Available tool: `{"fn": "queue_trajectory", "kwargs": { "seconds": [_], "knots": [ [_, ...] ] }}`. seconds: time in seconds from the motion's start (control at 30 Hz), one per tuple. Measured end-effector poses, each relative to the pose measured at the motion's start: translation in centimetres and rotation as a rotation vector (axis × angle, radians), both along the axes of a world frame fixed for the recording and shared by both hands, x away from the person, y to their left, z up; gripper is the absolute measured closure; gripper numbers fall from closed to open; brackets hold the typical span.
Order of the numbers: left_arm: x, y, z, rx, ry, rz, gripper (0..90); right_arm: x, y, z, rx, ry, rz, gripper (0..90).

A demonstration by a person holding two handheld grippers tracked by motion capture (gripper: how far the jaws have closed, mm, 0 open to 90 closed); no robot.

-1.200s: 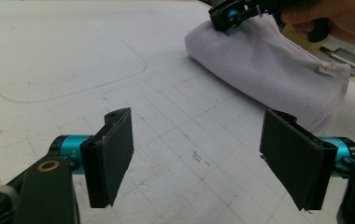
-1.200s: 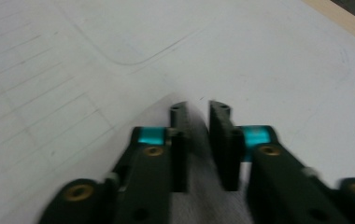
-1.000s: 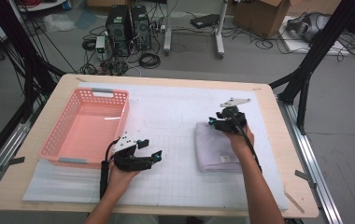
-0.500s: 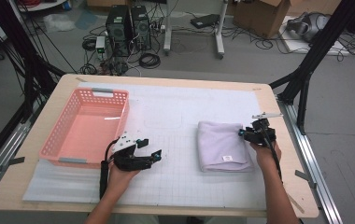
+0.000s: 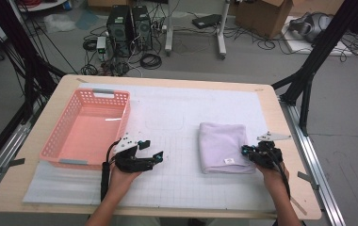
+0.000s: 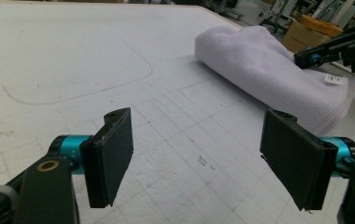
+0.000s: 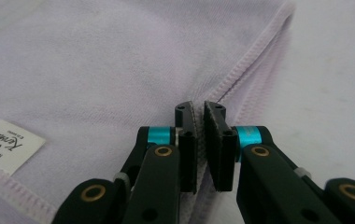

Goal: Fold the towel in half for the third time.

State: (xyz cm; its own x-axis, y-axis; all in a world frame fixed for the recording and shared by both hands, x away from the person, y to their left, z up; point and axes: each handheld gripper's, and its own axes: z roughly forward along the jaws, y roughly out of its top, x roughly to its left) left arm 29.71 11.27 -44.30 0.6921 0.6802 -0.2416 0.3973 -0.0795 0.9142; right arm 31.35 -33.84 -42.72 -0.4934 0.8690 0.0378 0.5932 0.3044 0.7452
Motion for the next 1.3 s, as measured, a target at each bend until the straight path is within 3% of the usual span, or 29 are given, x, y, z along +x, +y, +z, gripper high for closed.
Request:
{"fn": "queue_trajectory", "kwargs": {
  "seconds": [0.07,0.1,0.17,0.2,0.27,0.37,0.47,0.63,0.77,0.8,0.83,0.9,0.93,0.97,1.0,1.13,1.23,1.3],
  "knots": [
    [0.0,0.1,-0.1,-0.004,0.001,0.007,26.1,-0.7,-0.5,0.6,-0.001,-0.027,-0.043,84.1],
    [0.1,0.2,-0.1,-0.001,0.004,0.007,26.1,-1.0,-0.7,0.8,-0.025,-0.027,-0.060,84.0],
    [0.1,0.3,-0.1,-0.006,0.005,0.014,26.1,-1.2,-0.9,0.6,-0.073,0.043,-0.067,81.3],
    [0.1,0.3,-0.1,-0.006,0.003,0.013,26.1,-1.2,-1.2,0.4,-0.061,0.041,-0.063,76.1],
    [0.0,0.2,0.0,-0.011,-0.005,0.011,26.1,-1.3,-1.5,0.9,-0.048,0.006,-0.063,63.0],
    [0.0,0.1,0.0,-0.009,-0.002,0.011,26.1,-1.3,-1.8,2.0,0.034,-0.089,-0.085,56.4],
    [0.0,0.0,0.0,-0.009,0.002,0.008,26.1,0.3,-1.1,2.6,0.060,-0.108,-0.042,61.9],
    [0.0,0.2,0.0,-0.017,-0.004,0.004,26.1,4.0,0.6,1.9,0.061,-0.065,-0.005,64.8],
    [-0.1,0.0,0.0,-0.016,-0.006,-0.004,26.1,6.1,1.0,0.0,0.015,0.019,-0.067,64.3],
    [-0.2,0.0,0.0,-0.017,-0.010,-0.006,26.1,6.4,0.7,-0.4,0.039,0.031,-0.087,65.8],
    [-0.2,0.0,0.0,-0.015,-0.013,-0.007,26.1,6.4,0.4,-0.4,0.053,0.018,-0.110,68.8],
    [-0.2,0.1,0.0,-0.015,-0.015,-0.004,26.1,6.3,-0.1,-0.1,-0.026,-0.010,-0.210,57.2],
    [-0.2,0.1,0.0,-0.015,-0.013,-0.002,26.0,6.1,-0.7,0.0,0.017,0.002,-0.224,60.1],
    [-0.1,0.2,-0.1,-0.014,-0.013,0.002,26.0,5.8,-1.2,0.3,0.080,0.013,-0.217,58.2],
    [-0.1,0.2,-0.1,-0.012,-0.012,0.003,25.8,5.2,-1.6,0.6,0.120,-0.005,-0.197,58.2],
    [-0.2,0.3,0.0,-0.020,-0.018,0.005,25.8,1.8,-2.0,1.5,0.181,-0.096,-0.105,59.9],
    [-0.4,0.3,0.1,-0.034,-0.056,-0.007,25.4,-0.4,-1.5,1.0,0.161,-0.084,0.002,60.3],
    [-0.5,0.2,0.1,-0.031,-0.066,-0.007,25.4,-1.3,-1.1,0.3,0.096,-0.075,0.042,60.7]
  ]
}}
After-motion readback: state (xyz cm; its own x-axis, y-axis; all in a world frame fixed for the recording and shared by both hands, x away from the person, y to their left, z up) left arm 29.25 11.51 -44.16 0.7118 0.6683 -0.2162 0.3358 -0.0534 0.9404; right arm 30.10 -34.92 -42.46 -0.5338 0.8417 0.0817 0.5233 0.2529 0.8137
